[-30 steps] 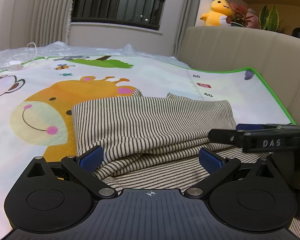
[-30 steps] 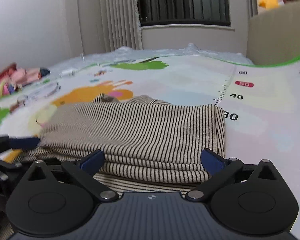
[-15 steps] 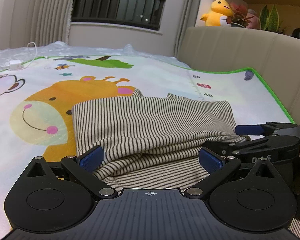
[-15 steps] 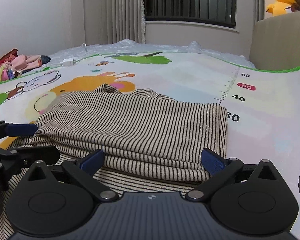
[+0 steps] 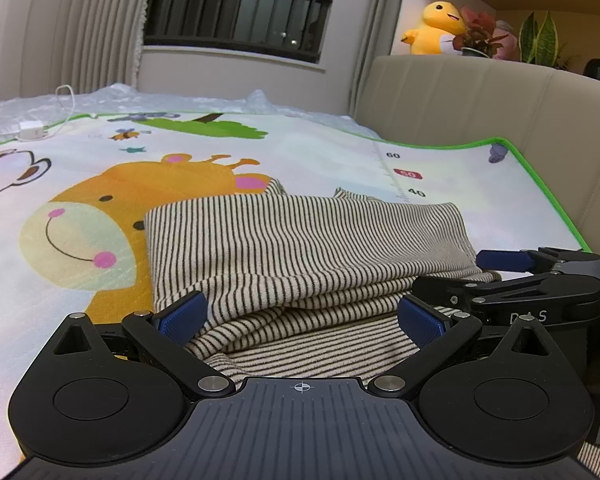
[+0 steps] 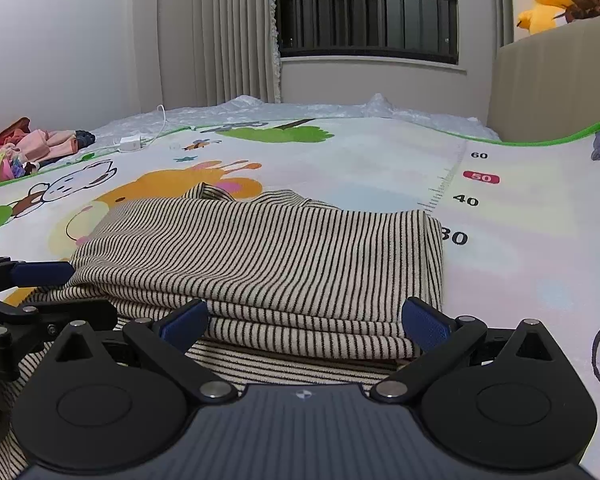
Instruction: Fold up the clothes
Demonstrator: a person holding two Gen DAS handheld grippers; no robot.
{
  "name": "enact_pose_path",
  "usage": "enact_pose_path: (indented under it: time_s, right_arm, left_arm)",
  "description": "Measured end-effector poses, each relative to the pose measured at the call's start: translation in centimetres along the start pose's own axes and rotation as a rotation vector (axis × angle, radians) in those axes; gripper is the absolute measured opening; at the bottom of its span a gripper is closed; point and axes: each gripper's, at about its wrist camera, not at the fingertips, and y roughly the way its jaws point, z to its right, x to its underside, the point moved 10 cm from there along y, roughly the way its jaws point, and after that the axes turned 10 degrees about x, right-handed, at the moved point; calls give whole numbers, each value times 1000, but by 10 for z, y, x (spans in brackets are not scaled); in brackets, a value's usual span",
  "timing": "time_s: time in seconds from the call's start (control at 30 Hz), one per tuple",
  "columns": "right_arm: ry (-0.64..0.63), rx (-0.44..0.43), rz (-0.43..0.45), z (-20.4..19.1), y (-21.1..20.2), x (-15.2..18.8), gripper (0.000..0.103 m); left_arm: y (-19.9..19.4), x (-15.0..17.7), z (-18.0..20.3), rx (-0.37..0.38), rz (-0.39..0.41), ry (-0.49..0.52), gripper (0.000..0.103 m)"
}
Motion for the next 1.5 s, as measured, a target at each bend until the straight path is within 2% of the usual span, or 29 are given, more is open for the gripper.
enact_pose_path:
  time_s: [0.2,0.43,0.83,1.0,1.5]
  right_arm:
    - [-7,5,-17,-1,1,2,103]
    - [70,-34,13,8,-5,1,103]
    - [148,-20,13,20,0,2,103]
    - [216,-22,-31,31,8,6,103]
    - [194,-12,-44,28,10,8,103]
  left_arm:
    - [1,1,1,-19,-7,17,103]
    - [5,3,4,-53,-29,52,103]
    - [9,6,5,-100,-48,90,103]
    - [8,6,2,-78,-36,57,103]
    - [6,5,0,-65,-27,38,103]
